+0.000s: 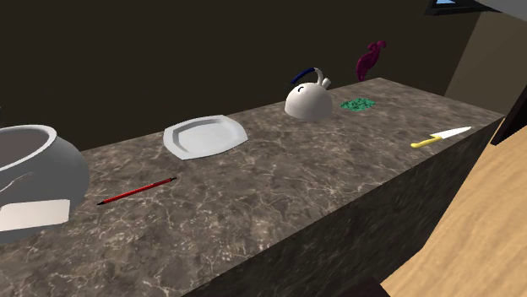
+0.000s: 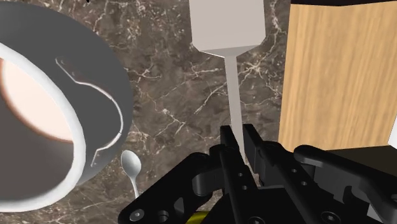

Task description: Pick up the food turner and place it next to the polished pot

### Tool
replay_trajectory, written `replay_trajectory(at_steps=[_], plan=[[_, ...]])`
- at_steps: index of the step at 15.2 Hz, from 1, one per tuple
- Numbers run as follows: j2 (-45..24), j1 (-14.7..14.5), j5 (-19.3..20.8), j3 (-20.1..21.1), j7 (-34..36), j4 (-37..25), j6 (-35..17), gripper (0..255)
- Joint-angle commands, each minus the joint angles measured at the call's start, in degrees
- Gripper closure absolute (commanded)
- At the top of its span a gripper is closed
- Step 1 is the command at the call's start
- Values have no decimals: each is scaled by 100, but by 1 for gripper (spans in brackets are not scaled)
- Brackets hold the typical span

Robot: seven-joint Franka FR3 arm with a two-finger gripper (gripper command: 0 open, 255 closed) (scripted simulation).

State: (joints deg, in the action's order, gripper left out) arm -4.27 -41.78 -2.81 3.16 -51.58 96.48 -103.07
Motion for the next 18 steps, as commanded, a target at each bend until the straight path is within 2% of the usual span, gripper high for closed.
replay_trajectory(at_steps=[1,18], plan=[[-7,-5,-1,4,1,151,-162,255],[-192,-11,-13,8,-53,1234,-1429,255]])
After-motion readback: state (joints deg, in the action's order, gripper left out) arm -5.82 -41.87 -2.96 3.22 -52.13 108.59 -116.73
